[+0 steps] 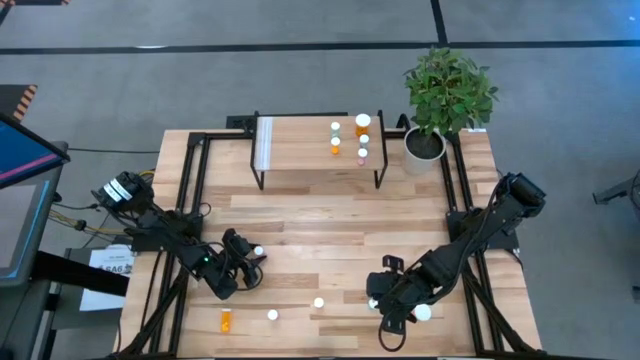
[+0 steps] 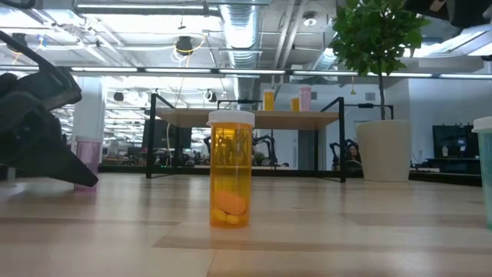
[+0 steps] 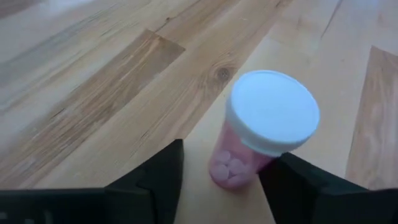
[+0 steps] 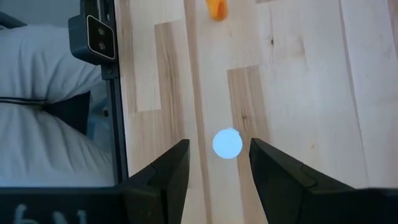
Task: Pick and place medicine bottles onto shelf by color
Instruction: Put the top small purple pill bottle on the shelf
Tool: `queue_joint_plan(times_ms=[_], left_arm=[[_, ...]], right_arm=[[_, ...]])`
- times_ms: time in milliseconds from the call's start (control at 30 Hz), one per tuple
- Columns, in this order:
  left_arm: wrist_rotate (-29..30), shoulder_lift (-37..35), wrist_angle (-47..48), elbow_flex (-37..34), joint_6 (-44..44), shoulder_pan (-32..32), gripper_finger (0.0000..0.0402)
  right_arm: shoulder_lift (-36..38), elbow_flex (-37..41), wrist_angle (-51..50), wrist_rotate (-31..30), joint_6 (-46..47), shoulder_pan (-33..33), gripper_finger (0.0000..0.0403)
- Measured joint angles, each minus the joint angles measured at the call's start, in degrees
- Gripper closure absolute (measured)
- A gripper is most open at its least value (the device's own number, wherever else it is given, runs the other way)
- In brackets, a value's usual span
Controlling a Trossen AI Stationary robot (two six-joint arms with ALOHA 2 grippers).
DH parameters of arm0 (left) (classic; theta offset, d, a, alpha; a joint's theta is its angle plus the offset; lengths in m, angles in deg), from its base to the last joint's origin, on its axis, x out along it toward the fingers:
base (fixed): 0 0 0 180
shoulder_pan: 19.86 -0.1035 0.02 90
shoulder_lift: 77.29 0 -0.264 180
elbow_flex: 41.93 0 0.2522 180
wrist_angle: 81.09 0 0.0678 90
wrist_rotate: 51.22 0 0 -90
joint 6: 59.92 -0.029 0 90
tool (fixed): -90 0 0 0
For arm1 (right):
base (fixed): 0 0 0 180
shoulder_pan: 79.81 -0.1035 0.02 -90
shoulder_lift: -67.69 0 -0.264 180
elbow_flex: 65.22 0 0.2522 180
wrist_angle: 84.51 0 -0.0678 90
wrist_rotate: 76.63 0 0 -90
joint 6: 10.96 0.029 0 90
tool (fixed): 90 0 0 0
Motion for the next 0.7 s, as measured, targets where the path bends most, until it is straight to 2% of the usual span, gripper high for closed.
queue_joint_plan(times_ms=[200,533,700], left_arm=[[-3.4,-2.3,-0.5,1.3,-2.8,-0.5,0.0256],[-11.3,-9.6,0.1,11.0,-23.6,-7.3,0.0262],[-11.7,-11.3,4.7,12.8,-26.6,-9.0,0.0262]], right_arm=[[-0.1,-0.9,-0.2,0.1,-2.3,2.4,0.0216],[-0.1,-6.2,5.4,0.1,-15.6,10.0,0.0216],[-0.1,-6.4,5.4,0.1,-17.6,11.8,0.0216]])
